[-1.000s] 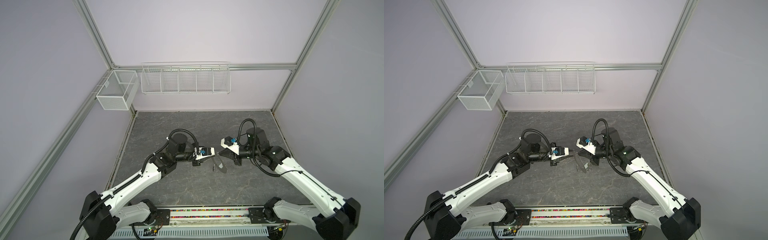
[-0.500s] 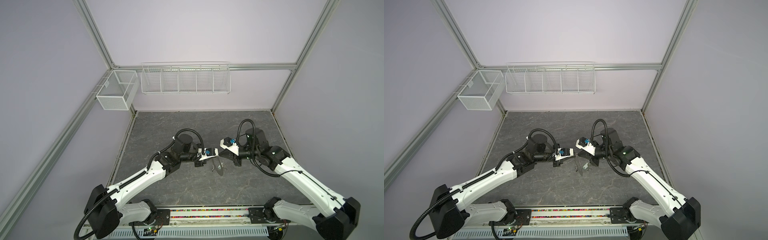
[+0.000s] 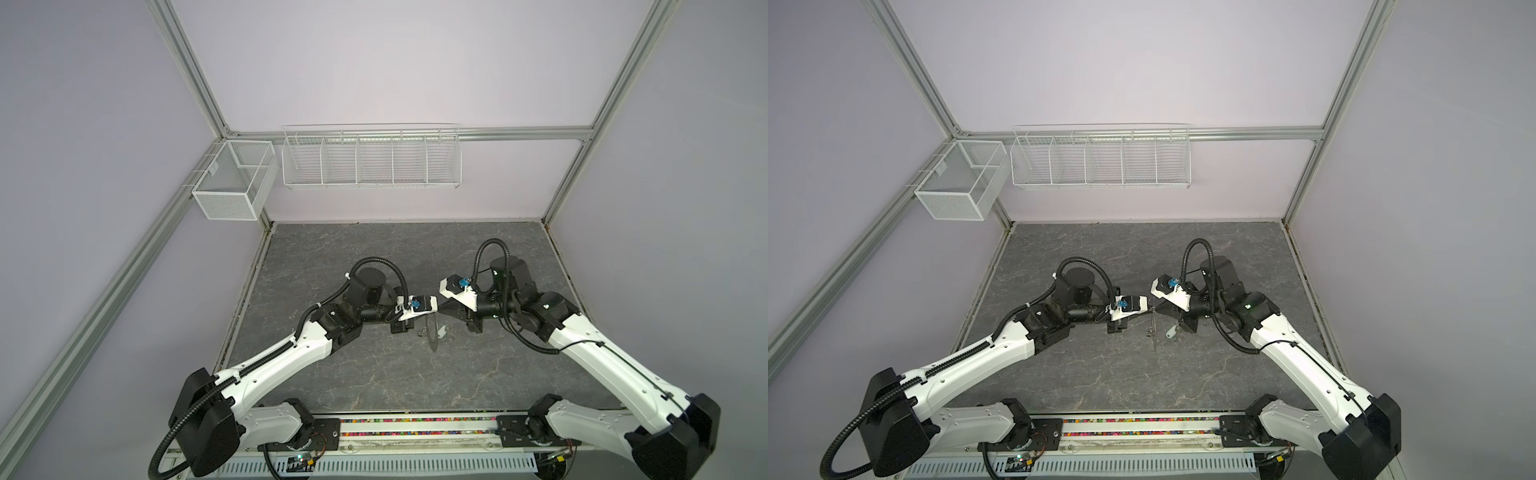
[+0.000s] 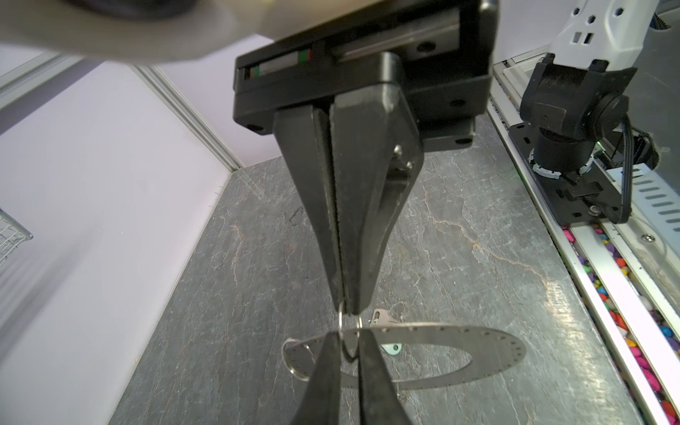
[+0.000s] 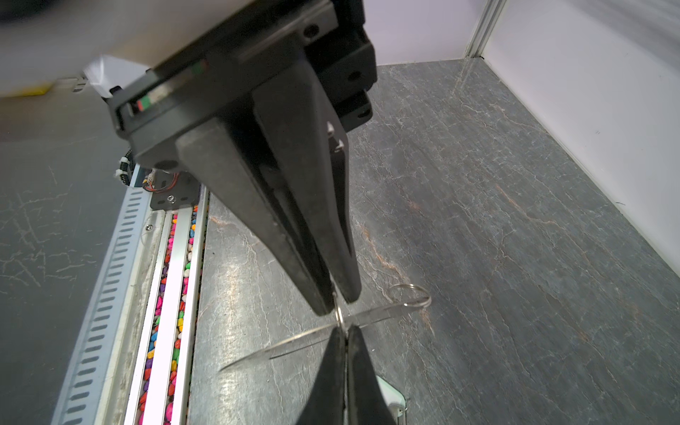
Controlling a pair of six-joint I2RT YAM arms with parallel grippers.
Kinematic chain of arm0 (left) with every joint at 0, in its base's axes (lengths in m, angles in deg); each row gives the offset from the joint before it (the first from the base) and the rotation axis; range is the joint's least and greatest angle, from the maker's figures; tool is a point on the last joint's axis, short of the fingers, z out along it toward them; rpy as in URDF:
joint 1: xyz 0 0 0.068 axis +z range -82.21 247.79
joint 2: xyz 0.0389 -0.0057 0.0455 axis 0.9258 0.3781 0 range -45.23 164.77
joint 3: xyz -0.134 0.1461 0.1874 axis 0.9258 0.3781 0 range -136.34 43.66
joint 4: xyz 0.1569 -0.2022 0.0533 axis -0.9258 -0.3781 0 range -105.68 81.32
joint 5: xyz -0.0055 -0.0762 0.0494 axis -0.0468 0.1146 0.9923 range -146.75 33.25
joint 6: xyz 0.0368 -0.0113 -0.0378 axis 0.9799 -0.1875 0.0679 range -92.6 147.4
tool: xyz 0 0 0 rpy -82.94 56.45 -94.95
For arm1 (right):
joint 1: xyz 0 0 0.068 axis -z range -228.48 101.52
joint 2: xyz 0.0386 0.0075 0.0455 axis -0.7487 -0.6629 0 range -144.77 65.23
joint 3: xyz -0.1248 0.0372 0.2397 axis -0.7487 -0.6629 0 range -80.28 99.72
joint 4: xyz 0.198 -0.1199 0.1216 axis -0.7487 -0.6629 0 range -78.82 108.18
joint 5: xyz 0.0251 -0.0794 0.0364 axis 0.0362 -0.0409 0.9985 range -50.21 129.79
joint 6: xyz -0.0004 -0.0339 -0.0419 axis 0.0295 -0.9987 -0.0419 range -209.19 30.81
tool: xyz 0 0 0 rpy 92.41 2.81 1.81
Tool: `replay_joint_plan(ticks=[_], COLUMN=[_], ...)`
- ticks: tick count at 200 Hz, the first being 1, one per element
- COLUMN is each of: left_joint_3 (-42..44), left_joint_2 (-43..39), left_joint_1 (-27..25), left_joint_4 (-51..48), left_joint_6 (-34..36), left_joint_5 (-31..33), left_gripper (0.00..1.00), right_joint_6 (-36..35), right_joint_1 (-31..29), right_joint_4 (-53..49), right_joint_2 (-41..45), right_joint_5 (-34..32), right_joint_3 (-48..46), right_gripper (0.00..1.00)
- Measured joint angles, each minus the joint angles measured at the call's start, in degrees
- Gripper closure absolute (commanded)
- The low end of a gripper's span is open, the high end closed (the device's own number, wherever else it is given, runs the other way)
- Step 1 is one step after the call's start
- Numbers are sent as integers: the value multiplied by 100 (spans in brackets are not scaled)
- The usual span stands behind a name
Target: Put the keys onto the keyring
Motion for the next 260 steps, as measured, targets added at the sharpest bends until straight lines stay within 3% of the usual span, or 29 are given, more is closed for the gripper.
replay_joint_plan(ticks=[96,119,129,166,200,260], left_joint_3=[-74,-107,-120,-138,9,623], left_joint_2=[120,144,149,164,70,-348], left_joint_1=[0,0,2,0,109,570], left_joint_4=[-59,-79,-87,-127,-50,262], left_joint_6=[-31,-26,-31,-35,-116,-337], left_joint_5=[-15,-4,7,35,98,214], left_gripper=[89,100,100,100,100,100], right_joint_6=[-2,-7,-22,127,876,3213], right_joint_1=[-4,-7,-4,2,68,168], right_joint_4=[7,2,7,79,319,286], right_joint_2=[-35,-35,-35,-35,90,562], right_joint_5=[-46,-48,-61,-149,-553,-2599], right_joint_3=[0,0,0,-2,-221,-1196], right_gripper=[93,93,93,61,45,53])
